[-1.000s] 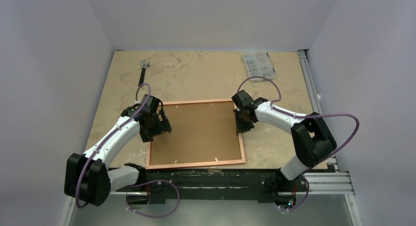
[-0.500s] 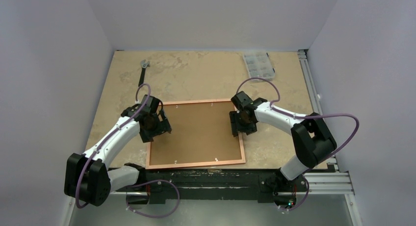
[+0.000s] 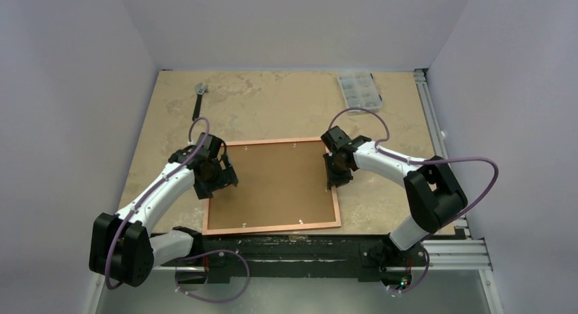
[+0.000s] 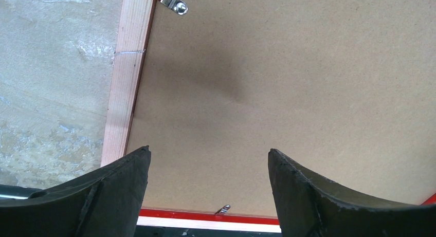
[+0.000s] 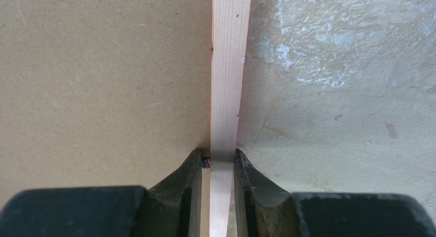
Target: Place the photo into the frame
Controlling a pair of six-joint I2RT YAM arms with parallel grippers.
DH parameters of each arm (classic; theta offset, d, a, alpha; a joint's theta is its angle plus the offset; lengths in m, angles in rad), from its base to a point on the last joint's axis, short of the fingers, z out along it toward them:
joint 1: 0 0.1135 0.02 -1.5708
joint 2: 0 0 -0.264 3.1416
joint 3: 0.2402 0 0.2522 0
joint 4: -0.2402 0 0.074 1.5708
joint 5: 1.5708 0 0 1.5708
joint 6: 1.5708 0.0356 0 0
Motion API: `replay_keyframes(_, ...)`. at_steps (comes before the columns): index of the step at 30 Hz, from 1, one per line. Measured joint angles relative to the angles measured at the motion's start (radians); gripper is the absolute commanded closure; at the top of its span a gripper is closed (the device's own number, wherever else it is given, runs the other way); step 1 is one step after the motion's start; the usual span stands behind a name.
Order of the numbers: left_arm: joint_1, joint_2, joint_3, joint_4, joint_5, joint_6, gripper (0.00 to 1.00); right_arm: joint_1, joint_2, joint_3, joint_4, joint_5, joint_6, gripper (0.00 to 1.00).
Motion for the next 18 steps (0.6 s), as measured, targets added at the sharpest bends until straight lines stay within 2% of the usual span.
replay_keyframes(5,0.0,-0.004,0.0,0.0,0.0,0.0,0.19,-0.006,-0.01,-0.002,-0.002,0.002,0.006,1.0)
replay_keyframes(13,0.0,-0.025,0.0,-0.001,0.001,0.001,0.19,-0.018,-0.006,-0.002,0.0,-0.007,0.006,1.0)
replay_keyframes(18,0.0,-0.063,0.0,-0.005,0.017,0.019,0.19,-0.095,0.027,0.019,-0.012,-0.109,-0.006,1.0)
